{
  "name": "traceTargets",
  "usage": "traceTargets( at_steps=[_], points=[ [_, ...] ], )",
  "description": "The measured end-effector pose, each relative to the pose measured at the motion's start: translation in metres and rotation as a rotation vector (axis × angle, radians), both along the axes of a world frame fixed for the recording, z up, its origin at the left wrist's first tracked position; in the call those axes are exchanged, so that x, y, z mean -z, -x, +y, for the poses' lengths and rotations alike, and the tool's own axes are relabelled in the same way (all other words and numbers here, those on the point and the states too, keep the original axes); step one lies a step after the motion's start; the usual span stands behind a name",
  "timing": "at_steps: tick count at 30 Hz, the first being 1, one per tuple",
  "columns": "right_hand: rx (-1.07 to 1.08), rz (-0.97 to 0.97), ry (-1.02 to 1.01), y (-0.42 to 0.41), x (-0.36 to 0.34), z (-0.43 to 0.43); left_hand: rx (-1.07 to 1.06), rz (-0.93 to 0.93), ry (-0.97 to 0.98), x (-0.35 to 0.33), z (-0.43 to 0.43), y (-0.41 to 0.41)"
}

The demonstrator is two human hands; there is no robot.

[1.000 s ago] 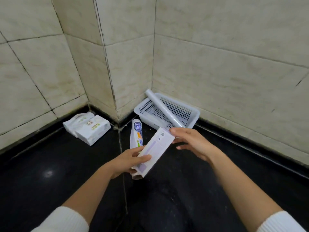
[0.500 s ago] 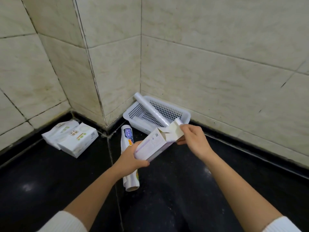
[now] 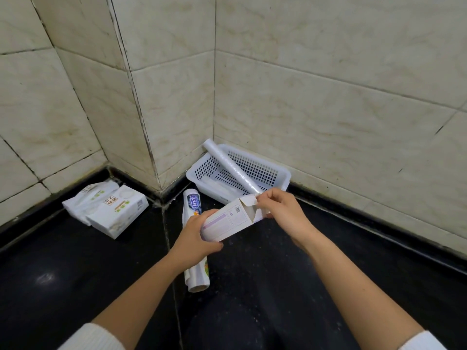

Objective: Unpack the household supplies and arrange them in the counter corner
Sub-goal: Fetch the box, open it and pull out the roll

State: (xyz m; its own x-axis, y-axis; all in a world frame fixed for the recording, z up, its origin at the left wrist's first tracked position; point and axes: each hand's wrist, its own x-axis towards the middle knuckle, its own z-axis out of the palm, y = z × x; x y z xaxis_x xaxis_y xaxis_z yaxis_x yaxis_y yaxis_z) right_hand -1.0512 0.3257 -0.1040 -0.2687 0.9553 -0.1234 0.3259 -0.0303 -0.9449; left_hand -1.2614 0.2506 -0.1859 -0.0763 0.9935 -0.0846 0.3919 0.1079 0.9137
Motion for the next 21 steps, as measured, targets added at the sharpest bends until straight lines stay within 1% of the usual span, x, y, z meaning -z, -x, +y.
traceTargets(
  at_steps=[2, 5, 13, 18, 21],
  points=[
    [0.007, 0.052, -0.044, -0.0022, -0.0029, -0.0009, -0.02, -0.028, 0.013, -0.0001, 0.0008, 0.0021],
    [-0.024, 0.07, -0.118, -0.0053, -0.004, -0.0028, -0.032, -0.063, 0.037, -0.0026, 0.0019, 0.0039],
    [-0.071, -0.096, -0.265, -0.0068, -0.0067, -0.006, 0.018, -0.071, 0.061, -0.0036, 0.0021, 0.0017],
    [-0.19, -0.154, -0.184, -0.0089, -0.0068, -0.0035, 0.031, -0.04, 0.048, -0.0065, 0.004, 0.0025],
    [-0.217, -0.177, -0.154, -0.0102, -0.0049, -0.0018, 0.022, -0.013, 0.024, -0.0078, 0.0048, 0.005]
  ],
)
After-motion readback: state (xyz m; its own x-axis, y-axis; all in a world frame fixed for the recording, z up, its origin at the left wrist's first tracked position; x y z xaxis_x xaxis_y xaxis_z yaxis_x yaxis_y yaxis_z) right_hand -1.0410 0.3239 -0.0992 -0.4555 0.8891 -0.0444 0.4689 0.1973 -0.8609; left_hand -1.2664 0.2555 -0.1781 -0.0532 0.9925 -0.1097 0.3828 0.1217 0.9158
